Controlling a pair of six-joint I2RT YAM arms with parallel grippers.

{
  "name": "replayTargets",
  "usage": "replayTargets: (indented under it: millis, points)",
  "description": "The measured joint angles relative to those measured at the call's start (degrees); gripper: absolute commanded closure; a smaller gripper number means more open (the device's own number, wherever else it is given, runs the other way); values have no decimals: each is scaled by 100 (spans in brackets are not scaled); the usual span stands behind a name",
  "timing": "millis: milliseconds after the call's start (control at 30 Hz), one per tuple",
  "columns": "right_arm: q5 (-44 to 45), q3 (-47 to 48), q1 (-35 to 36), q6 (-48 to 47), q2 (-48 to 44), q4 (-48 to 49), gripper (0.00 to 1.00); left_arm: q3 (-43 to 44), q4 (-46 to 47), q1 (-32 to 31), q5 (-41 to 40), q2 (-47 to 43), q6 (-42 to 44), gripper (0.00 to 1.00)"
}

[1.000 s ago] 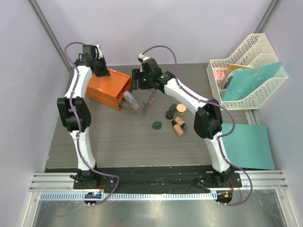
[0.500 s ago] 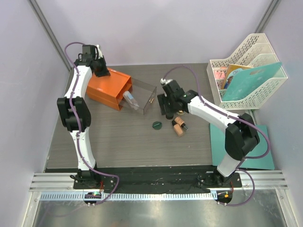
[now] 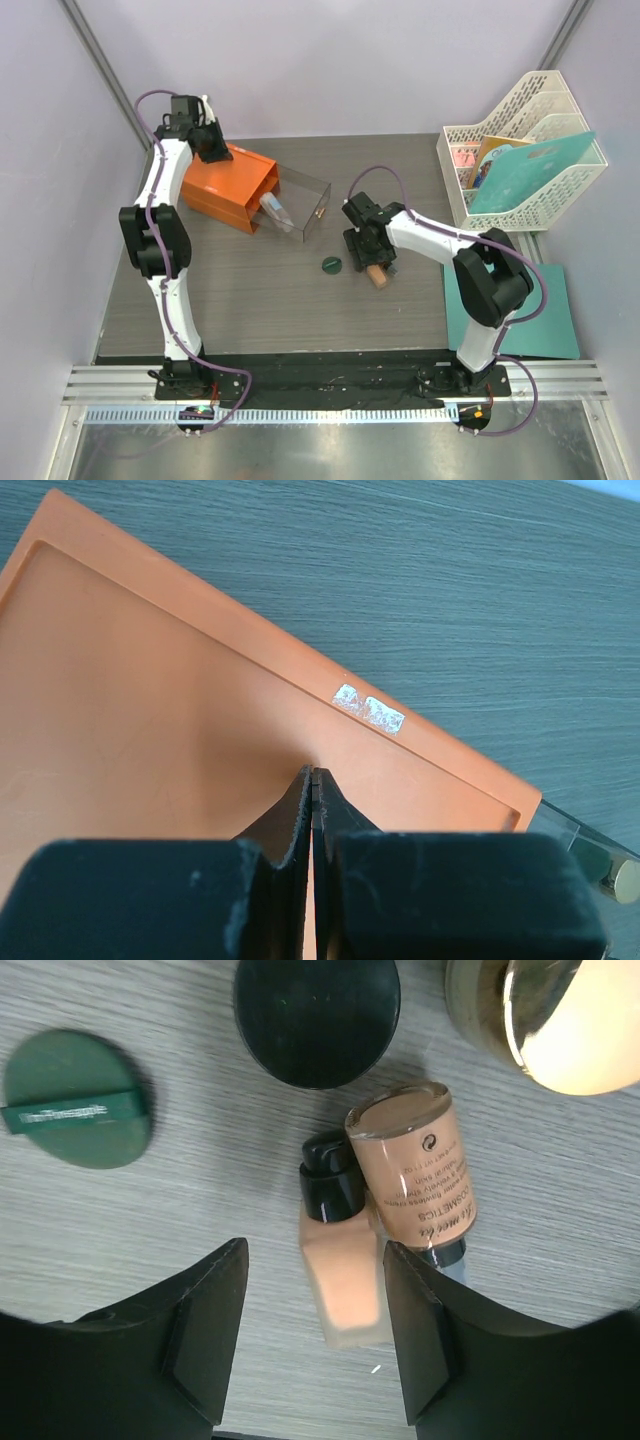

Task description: Organize the makeup

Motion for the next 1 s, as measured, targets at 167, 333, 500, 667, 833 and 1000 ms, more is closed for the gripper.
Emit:
replayTargets:
  millis: [167, 333, 500, 667, 833, 1000]
  points:
    - [2, -85, -4, -11, 299, -15, 44, 0, 2, 13, 57, 4, 2, 100]
    - [-15, -186, -11, -33, 400, -52, 90, -2, 4, 17, 61, 7, 0, 100]
    - [-20, -184, -11, -42, 372, -68, 99, -2, 7, 20, 63, 7, 0, 100]
    - [-15, -11, -11, -50, 249, -168, 99, -4, 7, 20, 63, 7, 2, 100]
    - [-13, 870, -11, -59, 39, -238, 99, -22, 26, 22, 76, 4, 0, 100]
    - [-118, 1969, -11, -63, -72, -76, 99, -35, 37, 22, 94, -2, 0, 100]
